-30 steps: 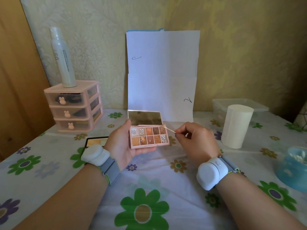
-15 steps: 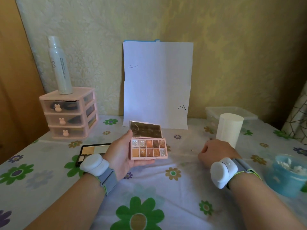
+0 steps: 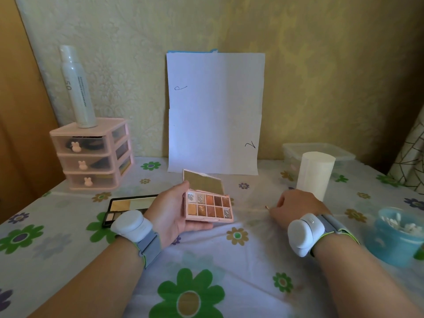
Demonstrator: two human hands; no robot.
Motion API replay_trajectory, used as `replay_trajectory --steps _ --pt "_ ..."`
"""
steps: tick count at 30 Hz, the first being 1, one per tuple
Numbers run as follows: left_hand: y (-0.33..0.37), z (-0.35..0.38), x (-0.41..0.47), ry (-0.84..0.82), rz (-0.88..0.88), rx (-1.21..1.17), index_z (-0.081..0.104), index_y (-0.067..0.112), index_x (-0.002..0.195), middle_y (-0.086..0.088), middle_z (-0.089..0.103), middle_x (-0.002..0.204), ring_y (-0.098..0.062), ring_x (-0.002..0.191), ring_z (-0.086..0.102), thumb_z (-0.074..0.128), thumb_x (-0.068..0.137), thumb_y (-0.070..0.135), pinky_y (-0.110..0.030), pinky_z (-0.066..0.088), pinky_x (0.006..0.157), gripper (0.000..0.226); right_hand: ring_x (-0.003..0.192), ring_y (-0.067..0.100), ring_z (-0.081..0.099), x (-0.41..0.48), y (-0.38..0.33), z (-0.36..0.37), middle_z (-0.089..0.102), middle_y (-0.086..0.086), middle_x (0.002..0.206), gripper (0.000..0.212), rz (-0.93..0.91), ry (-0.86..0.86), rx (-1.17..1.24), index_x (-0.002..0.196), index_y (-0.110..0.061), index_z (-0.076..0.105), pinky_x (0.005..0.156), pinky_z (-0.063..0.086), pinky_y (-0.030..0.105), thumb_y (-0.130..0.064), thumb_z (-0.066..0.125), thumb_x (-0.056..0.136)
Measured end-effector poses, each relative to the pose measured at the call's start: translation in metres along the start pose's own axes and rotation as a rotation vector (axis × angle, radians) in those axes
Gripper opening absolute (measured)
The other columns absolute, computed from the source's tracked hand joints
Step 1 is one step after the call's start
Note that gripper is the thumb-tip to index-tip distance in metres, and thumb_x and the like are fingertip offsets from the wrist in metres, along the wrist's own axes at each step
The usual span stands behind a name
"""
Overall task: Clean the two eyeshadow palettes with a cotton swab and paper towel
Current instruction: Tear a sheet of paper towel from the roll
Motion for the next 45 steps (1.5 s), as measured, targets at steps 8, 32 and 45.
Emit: replay_trajectory --steps 8,32,45 --pt "0.0 -0.008 0.007 0.071 0.068 0.227 0.063 -0.002 0.117 -0.016 0.071 0.08 -0.021 0.048 0.053 0.04 0.106 0.024 -0.024 0.039 0.038 0.036 0.086 0.018 0.059 -0.009 -0.022 -0.001 0.062 -0.005 0.092 0.009 -0.204 0.154 0.24 0.082 -0.029 0.062 0.075 0.053 0.033 -0.034 0.055 0.085" --pt "0.012 -0.012 -0.003 0.244 0.195 0.869 0.058 0.026 0.127 -0.015 0.077 0.084 -0.039 0.063 0.075 0.044 0.102 0.029 -0.052 0.064 0.062 0.029 0.136 0.039 0.032 0.005 0.037 -0.026 0.024 0.004 0.157 0.089 0.22 0.722 0.674 0.15 -0.035 0.018 0.103 0.04 0.057 -0.036 0.074 0.08" --pt "0.021 -0.009 -0.003 0.334 0.545 1.062 0.068 0.032 0.11 0.013 0.066 0.108 -0.011 0.104 0.061 0.059 0.096 0.025 -0.029 0.046 0.089 0.018 0.124 0.038 0.052 0.019 0.048 -0.013 0.049 0.006 0.144 0.082 0.269 0.585 0.843 0.148 -0.037 0.023 0.098 0.046 0.052 -0.026 0.07 0.082"
Point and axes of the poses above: each hand's wrist, its own x-axis towards the middle knuckle, its own z-axis out of the palm, y = z × x, the point moved 4 cm from there along x, towards the middle knuckle
